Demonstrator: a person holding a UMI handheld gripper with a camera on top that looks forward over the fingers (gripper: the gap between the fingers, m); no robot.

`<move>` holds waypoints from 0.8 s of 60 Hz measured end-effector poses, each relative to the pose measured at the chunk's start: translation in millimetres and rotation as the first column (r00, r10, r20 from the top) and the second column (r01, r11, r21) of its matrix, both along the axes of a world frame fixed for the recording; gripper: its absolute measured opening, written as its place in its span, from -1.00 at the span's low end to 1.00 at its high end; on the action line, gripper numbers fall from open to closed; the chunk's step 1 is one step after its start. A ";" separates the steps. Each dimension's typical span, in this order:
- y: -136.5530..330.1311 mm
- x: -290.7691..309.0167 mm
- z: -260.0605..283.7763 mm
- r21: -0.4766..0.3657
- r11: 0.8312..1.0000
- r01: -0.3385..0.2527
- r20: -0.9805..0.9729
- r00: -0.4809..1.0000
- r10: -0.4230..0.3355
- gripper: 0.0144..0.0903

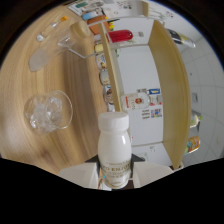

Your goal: Make me a cup of Mount Fuji.

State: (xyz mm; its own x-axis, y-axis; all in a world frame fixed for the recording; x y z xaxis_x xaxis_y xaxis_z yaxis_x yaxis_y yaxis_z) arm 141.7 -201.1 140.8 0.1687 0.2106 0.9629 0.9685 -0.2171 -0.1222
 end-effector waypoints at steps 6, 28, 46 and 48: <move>5.2 -3.4 9.7 0.017 0.998 -0.068 0.216 0.974 0.063 -0.13; 7.2 -25.7 -0.2 -0.055 0.983 -0.176 0.475 0.861 0.181 -0.12; 0.4 -37.7 46.6 0.113 0.984 -0.134 -0.042 0.989 0.140 -0.11; 0.1 -38.1 57.7 0.145 0.983 -0.114 -0.137 0.981 0.134 -0.11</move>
